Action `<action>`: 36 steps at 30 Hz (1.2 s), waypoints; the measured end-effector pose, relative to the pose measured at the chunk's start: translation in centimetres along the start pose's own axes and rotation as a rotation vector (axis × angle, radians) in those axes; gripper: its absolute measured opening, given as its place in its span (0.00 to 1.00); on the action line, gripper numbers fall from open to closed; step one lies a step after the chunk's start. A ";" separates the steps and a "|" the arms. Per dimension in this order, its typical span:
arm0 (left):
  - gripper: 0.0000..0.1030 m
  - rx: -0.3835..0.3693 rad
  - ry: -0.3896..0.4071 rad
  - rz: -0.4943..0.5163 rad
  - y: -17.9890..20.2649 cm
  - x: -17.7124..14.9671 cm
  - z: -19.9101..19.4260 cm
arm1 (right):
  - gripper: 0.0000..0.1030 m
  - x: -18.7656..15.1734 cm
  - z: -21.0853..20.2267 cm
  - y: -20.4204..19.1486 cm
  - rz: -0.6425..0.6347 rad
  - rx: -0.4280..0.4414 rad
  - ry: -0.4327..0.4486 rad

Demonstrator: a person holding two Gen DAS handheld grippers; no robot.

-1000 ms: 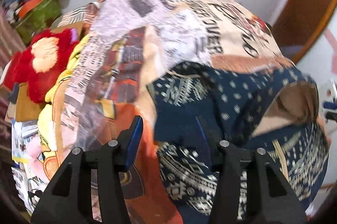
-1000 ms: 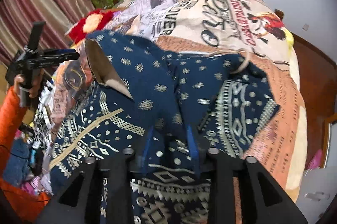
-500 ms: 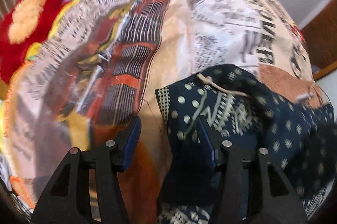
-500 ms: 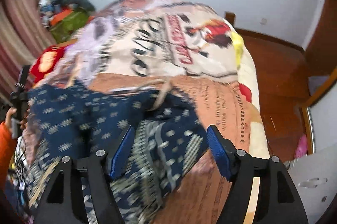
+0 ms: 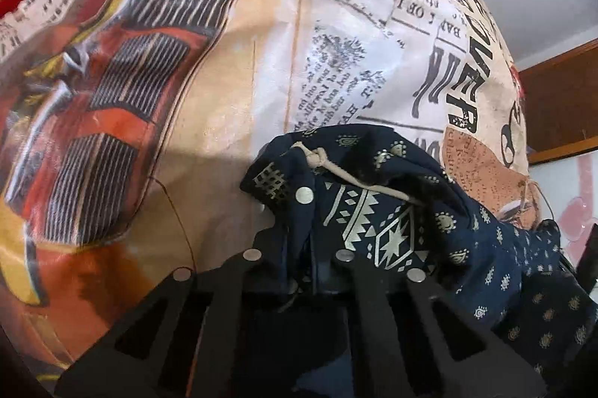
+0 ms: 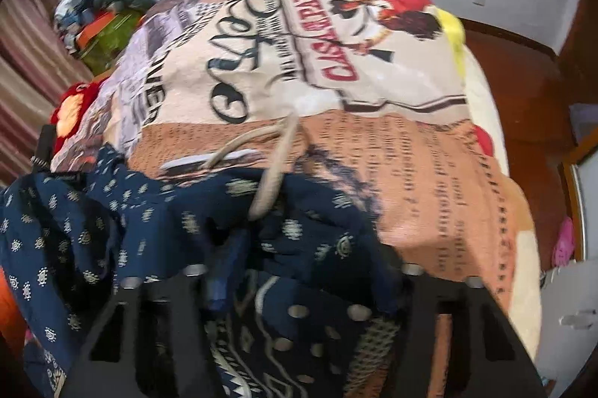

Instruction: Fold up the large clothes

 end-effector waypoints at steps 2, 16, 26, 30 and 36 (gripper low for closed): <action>0.05 0.099 0.045 0.066 1.6 -0.4 -0.6 | 0.18 0.1 0.5 -1.0 -0.025 -0.008 -0.014; 0.05 0.340 0.400 0.132 7.3 -0.2 -13.4 | 0.08 4.9 -4.7 -7.0 -0.126 -0.176 0.215; 0.05 0.347 0.422 0.031 3.2 6.8 -14.6 | 0.05 15.0 -5.0 -7.9 -0.054 -0.175 0.281; 0.06 0.384 0.353 0.051 1.2 9.5 -11.5 | 0.05 18.6 -1.5 -7.2 -0.010 -0.134 0.204; 0.09 0.517 0.310 0.141 -0.4 9.2 -9.6 | 0.06 17.5 0.0 -6.4 -0.049 -0.131 0.159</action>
Point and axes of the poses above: each gripper's, at about its wrist camera, not at the fingertips, and z roughly the way its jaws point, y to its right, x to its top, the point moved 3 cm from there along z, roughly the way its jaws point, and after that the axes turned 14 degrees about -y, right-handed, at the moved point
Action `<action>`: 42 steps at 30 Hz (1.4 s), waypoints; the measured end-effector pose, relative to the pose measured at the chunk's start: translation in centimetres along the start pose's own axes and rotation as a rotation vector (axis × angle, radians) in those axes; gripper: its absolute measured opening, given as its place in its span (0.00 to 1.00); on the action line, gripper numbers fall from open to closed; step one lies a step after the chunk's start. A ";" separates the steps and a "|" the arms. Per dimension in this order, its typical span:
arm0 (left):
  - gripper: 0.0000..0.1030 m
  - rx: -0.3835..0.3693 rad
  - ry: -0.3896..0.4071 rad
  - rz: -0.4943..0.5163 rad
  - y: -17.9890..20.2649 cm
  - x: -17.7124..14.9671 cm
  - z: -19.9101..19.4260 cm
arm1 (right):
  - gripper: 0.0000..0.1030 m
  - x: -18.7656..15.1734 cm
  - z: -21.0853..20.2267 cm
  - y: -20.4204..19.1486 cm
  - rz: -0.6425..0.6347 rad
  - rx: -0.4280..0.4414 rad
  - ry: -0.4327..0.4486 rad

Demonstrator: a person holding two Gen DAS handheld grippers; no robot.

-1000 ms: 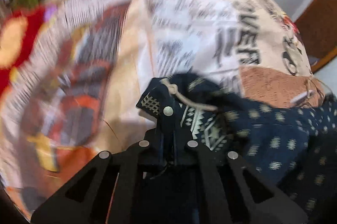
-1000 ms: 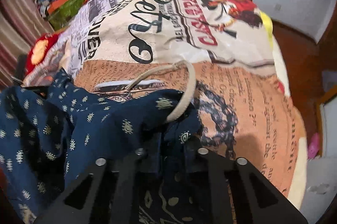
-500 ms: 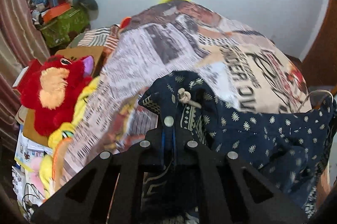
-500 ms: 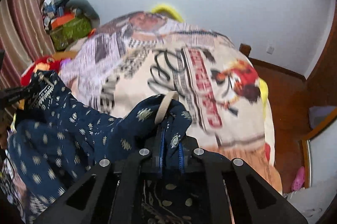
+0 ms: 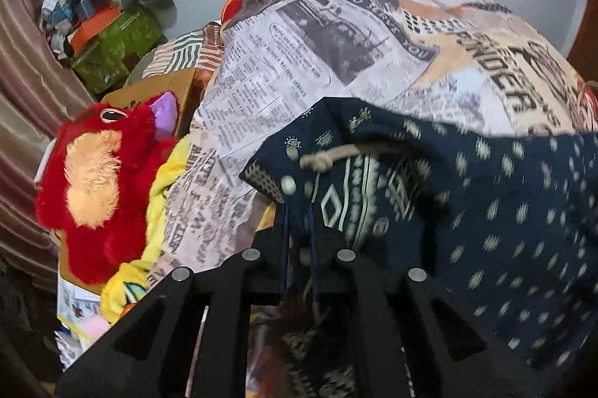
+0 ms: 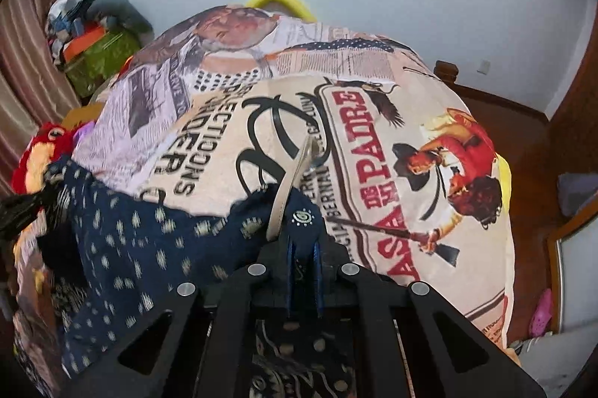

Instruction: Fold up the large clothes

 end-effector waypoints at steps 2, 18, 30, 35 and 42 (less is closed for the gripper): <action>0.10 -0.047 -0.008 -0.004 -0.9 -1.2 -0.6 | 0.06 -1.2 -0.6 0.6 0.005 0.045 -0.023; 0.53 -0.188 0.003 0.024 -1.3 -18.9 -10.5 | 0.63 -18.2 -12.0 -3.8 -0.167 0.116 -0.080; 0.61 -0.286 -0.079 0.018 0.0 -30.7 -11.2 | 0.75 -29.4 -15.5 -9.7 -0.196 0.125 -0.037; 0.61 -0.293 -0.127 -0.009 0.1 -34.6 -9.2 | 0.75 -33.5 -15.1 -10.2 -0.178 0.125 -0.064; 0.61 -0.392 -0.208 -0.084 0.7 -36.9 -5.6 | 0.75 -37.1 -14.3 -10.4 -0.088 0.169 -0.091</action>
Point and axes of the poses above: each gripper's, at about its wrist camera, not at the fingertips, and z roughly the way its jaws point, y to its right, x to its top, the point moved 3 cm from there along z, roughly the way its jaws point, and after that the axes turned 14 degrees about -y, right-handed, at the moved point
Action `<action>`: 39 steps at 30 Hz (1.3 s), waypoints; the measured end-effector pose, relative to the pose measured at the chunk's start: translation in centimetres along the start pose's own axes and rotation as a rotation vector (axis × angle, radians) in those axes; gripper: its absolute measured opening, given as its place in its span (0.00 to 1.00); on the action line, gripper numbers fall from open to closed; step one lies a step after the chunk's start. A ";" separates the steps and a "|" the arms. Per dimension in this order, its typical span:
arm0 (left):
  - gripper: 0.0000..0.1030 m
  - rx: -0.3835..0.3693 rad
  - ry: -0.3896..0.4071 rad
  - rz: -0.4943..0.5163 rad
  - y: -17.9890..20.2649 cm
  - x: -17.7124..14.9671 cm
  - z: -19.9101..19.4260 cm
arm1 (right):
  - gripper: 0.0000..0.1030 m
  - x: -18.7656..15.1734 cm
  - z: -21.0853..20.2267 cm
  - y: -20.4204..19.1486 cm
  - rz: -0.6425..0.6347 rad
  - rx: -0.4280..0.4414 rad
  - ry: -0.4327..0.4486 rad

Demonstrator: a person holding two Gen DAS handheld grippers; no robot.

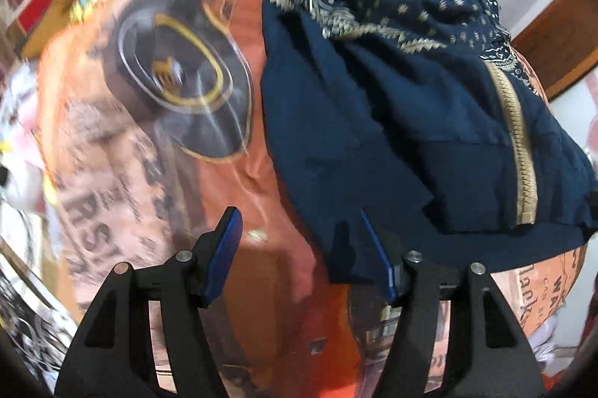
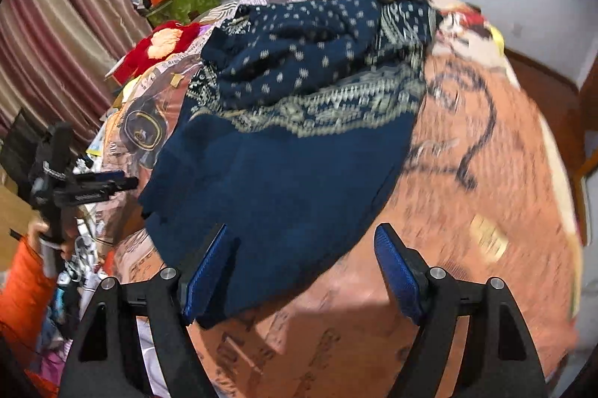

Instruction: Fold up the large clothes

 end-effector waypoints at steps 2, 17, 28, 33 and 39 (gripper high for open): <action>0.61 -0.033 -0.007 -0.014 0.0 0.2 0.6 | 0.75 -0.4 0.0 -0.6 -0.012 -0.012 0.013; 0.47 -0.306 -0.071 -0.096 0.4 0.8 3.9 | 0.43 -0.3 0.4 -2.1 -0.024 -0.009 0.016; 0.06 -0.244 0.028 -0.027 2.2 1.3 0.2 | 0.15 -0.2 0.0 -2.4 -0.048 -0.030 0.060; 0.06 -0.226 0.154 0.029 3.3 1.9 -5.3 | 0.13 0.5 -1.1 -2.2 -0.046 -0.017 0.099; 0.06 -0.216 0.245 0.066 4.7 4.7 -9.8 | 0.12 2.7 -2.5 -1.3 -0.042 -0.003 0.152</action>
Point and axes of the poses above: each gripper's, at about its wrist camera, not at the fingertips, and z roughly the way its jaws point, y to its right, x to its top, the point moved 3 cm from there along z, roughly the way its jaws point, and after that the axes turned 14 degrees about -y, right-handed, at the moved point
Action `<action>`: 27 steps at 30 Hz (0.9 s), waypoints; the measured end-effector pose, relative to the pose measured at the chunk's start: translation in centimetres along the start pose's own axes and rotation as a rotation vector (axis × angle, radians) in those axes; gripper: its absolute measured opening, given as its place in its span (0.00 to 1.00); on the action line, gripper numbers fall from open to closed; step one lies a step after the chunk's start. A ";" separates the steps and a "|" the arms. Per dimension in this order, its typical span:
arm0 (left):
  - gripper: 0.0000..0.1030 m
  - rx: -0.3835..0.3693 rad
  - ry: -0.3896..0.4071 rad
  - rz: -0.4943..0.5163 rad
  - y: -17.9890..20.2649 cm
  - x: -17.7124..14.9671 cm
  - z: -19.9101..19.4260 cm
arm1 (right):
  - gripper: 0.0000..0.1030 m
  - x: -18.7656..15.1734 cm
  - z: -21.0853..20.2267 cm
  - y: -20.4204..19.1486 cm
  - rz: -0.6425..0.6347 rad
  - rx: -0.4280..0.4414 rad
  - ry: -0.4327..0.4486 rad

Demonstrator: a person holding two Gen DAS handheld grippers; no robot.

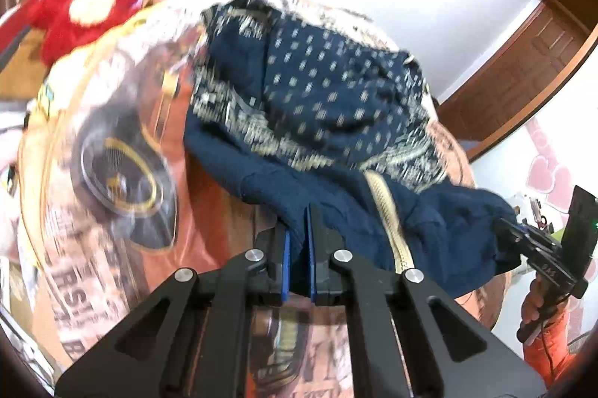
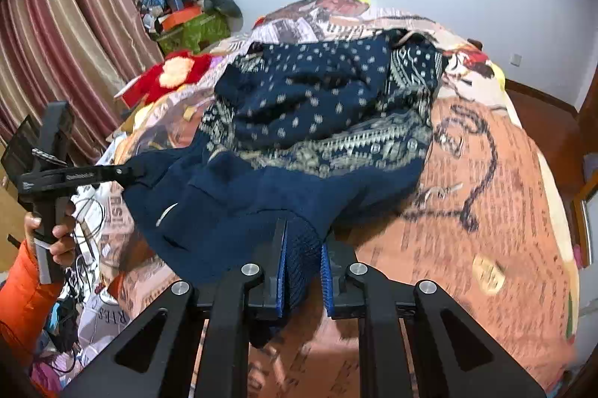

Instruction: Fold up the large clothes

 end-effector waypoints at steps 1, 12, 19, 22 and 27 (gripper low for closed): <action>0.06 0.008 0.008 0.006 0.2 0.7 -0.3 | 0.11 0.5 -0.1 0.2 -0.002 -0.002 0.008; 0.06 0.024 0.060 -0.008 1.2 8.9 -0.7 | 0.11 9.1 -0.2 3.4 0.011 0.005 0.074; 0.06 0.018 0.069 -0.066 -0.2 15.6 1.4 | 0.11 17.0 3.5 7.1 0.073 0.028 0.058; 0.06 0.045 0.064 -0.081 -1.1 19.3 3.8 | 0.11 20.3 5.9 8.5 0.091 0.029 0.033; 0.06 0.100 0.029 -0.097 -2.8 23.7 8.6 | 0.11 25.1 10.6 10.8 0.094 0.024 -0.011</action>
Point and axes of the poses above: each gripper's, at about its wrist camera, not at the fingertips, and z roughly the way its jaws point, y to its right, x to its top, the point moved 3 cm from there along z, roughly the way its jaws point, and after that the axes turned 14 degrees about -y, right-handed, at the moved point
